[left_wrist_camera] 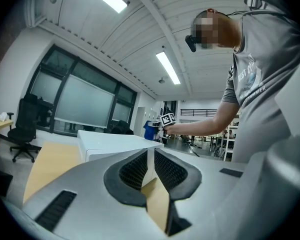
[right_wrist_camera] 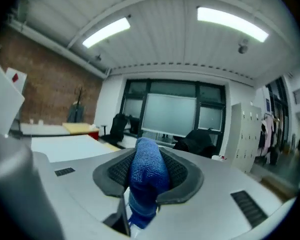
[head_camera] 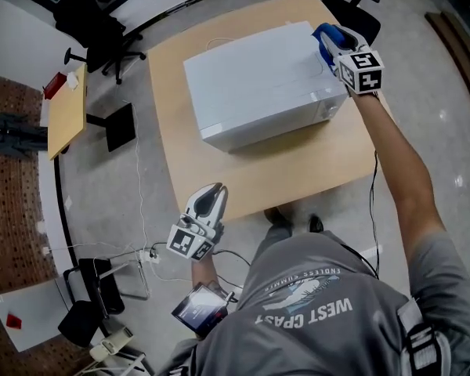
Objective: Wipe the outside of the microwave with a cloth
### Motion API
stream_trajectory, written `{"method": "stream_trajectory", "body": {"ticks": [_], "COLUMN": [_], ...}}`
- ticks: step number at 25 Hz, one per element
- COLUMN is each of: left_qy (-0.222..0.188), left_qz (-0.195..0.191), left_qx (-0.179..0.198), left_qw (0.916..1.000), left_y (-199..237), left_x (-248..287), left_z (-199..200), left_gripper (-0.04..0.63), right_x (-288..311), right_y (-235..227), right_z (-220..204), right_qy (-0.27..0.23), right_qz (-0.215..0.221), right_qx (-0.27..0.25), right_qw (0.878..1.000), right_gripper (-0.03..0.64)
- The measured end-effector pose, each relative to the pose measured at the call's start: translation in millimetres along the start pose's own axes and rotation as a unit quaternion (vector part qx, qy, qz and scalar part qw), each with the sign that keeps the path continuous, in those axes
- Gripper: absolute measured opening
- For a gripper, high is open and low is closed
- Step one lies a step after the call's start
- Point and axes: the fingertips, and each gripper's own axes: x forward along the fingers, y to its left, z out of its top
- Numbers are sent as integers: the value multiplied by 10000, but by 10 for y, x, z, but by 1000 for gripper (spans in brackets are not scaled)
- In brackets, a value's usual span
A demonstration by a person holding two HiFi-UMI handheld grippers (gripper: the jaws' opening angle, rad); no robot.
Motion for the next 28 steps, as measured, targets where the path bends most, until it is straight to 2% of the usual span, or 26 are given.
{"method": "stream_trajectory", "body": {"ticks": [2, 3, 6, 9, 13, 23, 28], "left_qy": [14, 23, 31, 26, -23, -139, -178], "left_qz": [-3, 9, 70, 117, 165, 460, 629], "left_qx": [-8, -13, -36, -54, -85, -213, -250], "left_qw": [10000, 10000, 10000, 9999, 9998, 9986, 9975], "left_y": [32, 53, 122, 180, 190, 299, 349], "left_x": [-41, -63, -149, -219, -284, -603, -727], "left_z": [-6, -8, -17, -46, -77, -146, -203], "left_gripper": [60, 60, 58, 60, 60, 58, 58], "right_x": [307, 413, 586, 676, 779, 1160, 1295], "right_y": [87, 147, 346, 581, 1117, 2582, 3274], "right_z": [-282, -416, -658, -671, -632, -348, -244], "right_qy": [582, 822, 1230, 1317, 1441, 1483, 1458], "right_qz": [230, 373, 725, 959, 1502, 2607, 3126], "right_qx": [-421, -471, -225, -1, 56, -180, -361], "right_qw": [9972, 9948, 9895, 9866, 9781, 9538, 9379], "right_gripper": [130, 130, 130, 130, 129, 129, 130]}}
